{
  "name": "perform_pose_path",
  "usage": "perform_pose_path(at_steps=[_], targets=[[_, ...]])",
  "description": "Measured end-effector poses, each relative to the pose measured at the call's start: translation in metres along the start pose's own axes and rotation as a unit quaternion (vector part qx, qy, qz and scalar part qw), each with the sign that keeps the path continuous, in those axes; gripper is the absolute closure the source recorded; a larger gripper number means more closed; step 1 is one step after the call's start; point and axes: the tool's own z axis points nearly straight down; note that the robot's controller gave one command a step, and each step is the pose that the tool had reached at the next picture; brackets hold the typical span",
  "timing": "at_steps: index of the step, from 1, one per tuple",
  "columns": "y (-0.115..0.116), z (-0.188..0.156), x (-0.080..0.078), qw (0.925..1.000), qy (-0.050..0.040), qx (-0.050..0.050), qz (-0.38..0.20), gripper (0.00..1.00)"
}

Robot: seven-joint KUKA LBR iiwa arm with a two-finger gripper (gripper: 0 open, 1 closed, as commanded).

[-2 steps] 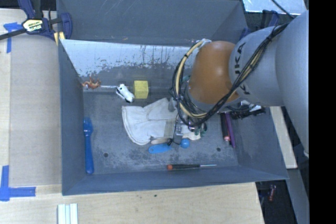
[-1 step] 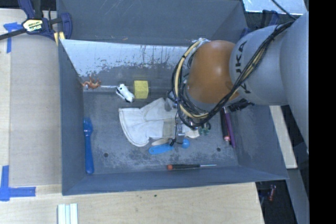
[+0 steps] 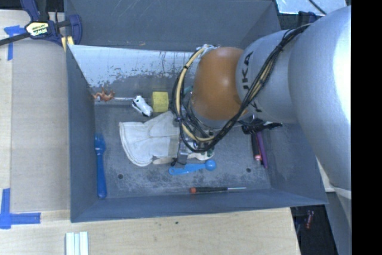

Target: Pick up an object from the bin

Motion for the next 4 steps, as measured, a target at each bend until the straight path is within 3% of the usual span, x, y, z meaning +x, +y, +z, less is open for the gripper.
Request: perform_pose_path(at_steps=[1,2,3,4], targets=[[-0.101,0.001,-0.015,0.9991,0.0009,0.002,-0.042,0.0],[-0.058,0.0,-0.007,0.9965,0.0017,-0.001,0.084,1.0],[-0.058,0.0,-0.007,0.9965,0.0017,-0.001,0.084,1.0],[-0.059,-0.023,-0.005,0.9965,0.0033,-0.001,0.083,1.0]])
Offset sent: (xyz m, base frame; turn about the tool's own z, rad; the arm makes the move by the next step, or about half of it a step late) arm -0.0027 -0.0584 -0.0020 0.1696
